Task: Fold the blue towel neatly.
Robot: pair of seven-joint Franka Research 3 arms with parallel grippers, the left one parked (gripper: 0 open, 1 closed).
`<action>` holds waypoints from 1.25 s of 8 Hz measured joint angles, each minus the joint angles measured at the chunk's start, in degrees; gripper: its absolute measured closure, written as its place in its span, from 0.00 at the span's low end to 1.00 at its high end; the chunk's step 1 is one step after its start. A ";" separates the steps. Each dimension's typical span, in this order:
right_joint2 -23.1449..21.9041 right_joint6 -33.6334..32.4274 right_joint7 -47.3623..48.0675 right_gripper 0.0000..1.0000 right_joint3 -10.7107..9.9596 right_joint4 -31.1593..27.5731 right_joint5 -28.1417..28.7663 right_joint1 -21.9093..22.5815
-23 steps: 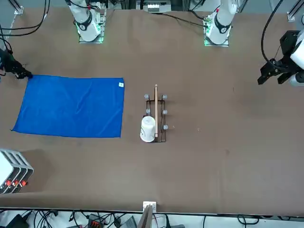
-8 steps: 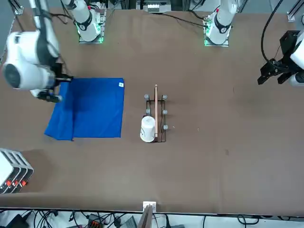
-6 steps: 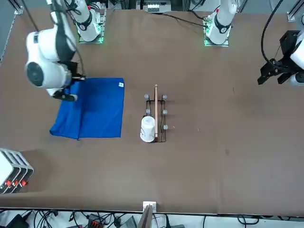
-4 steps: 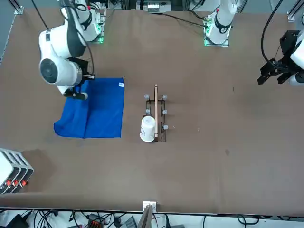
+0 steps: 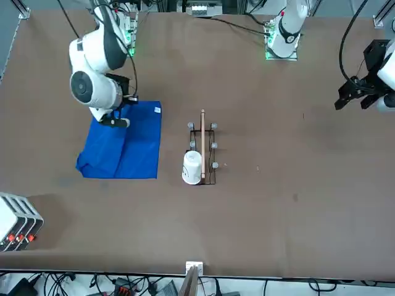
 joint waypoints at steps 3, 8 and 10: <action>2.71 3.97 2.73 0.98 0.02 -0.07 0.53 5.46; 5.43 4.76 4.56 0.98 0.01 -0.06 0.59 13.84; 6.08 4.88 5.05 0.98 -0.01 -0.06 0.58 15.83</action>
